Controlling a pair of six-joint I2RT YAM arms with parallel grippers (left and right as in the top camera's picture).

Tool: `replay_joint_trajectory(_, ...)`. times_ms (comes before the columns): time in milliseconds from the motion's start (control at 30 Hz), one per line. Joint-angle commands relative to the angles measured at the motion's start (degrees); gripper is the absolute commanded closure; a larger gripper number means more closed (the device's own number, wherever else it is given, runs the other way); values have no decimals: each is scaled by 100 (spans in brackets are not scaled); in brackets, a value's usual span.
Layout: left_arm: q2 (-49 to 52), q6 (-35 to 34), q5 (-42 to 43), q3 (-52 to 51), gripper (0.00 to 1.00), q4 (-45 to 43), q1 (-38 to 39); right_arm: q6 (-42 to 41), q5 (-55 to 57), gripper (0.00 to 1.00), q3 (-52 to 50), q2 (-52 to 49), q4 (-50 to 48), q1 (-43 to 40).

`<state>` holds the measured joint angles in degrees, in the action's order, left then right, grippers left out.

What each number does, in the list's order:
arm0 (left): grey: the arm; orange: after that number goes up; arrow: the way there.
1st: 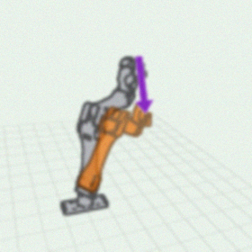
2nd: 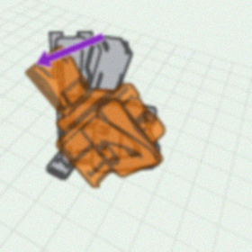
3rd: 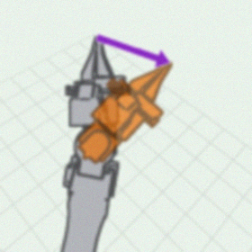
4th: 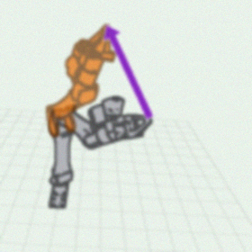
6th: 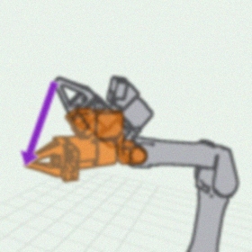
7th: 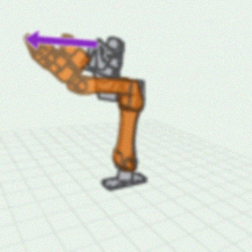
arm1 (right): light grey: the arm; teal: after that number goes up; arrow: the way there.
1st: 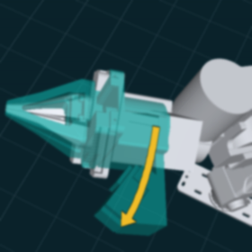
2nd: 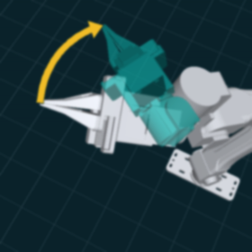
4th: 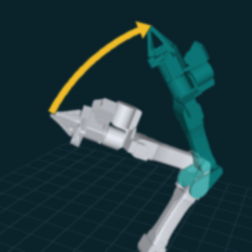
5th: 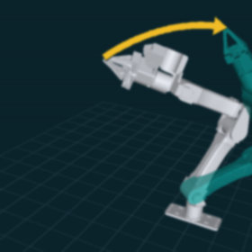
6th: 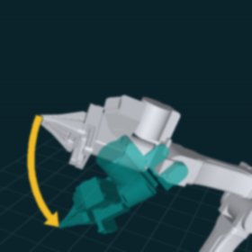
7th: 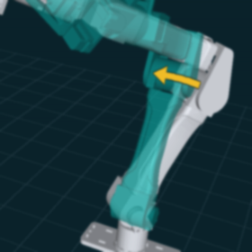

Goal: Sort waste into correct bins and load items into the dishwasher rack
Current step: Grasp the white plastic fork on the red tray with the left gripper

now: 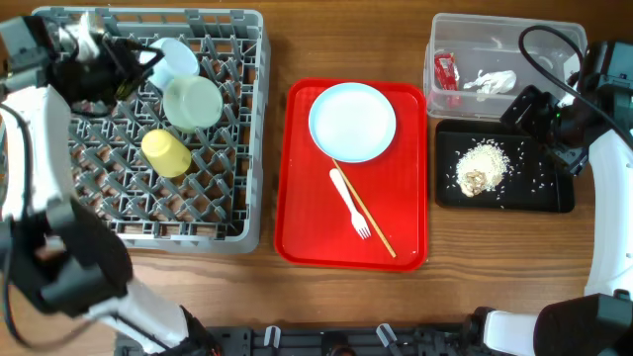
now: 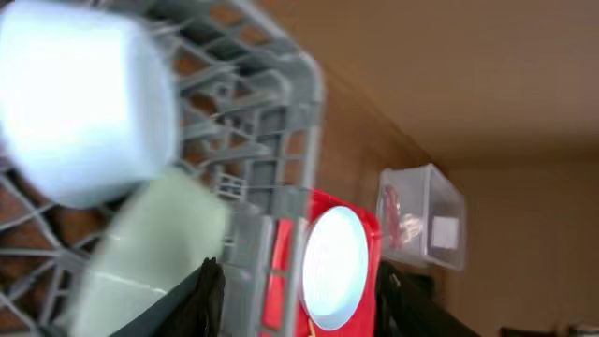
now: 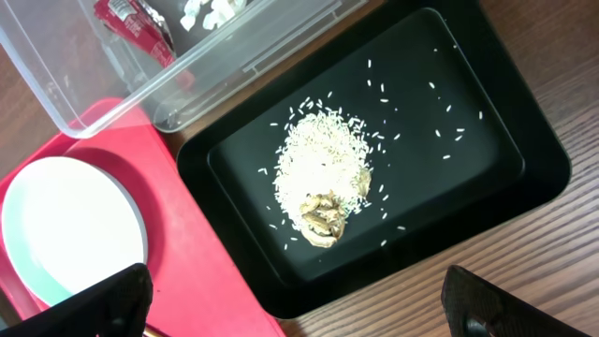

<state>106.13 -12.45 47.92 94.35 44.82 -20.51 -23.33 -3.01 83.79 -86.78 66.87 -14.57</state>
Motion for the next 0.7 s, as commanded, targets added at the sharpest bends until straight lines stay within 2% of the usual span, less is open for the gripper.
replay_joint_trajectory(0, -763, 264, -1147, 17, 43, 426, 922, 179, -87, 0, 31, 37, 2, -13)
replay_joint_trajectory(33, -817, 264, -1373, 17, 39, 671, 1244, 195, -90, 0, 31, 37, 2, -13)
replay_joint_trajectory(167, -713, 238, -1956, 17, 38, 1510, 2347, 234, -90, 0, 31, 37, 7, -13)
replay_joint_trajectory(233, -570, -245, -2361, 15, 39, 1860, 2905, 234, -90, 0, 31, 37, 7, -13)
replay_joint_trajectory(300, -367, -1005, -2905, 15, 36, 2181, 3508, 234, -90, 0, 31, 37, 9, -13)
replay_joint_trajectory(433, 61, -1967, -3421, 2, 34, 2267, 4524, 232, -92, 0, 31, 37, 11, -13)
replay_joint_trajectory(533, 448, -2732, -3845, -35, 37, 2245, 5143, 234, -92, 0, 31, 37, 52, -13)
replay_joint_trajectory(667, 837, -3139, -3864, -205, 38, 2046, 5652, 236, -90, 0, 31, 37, 63, -13)
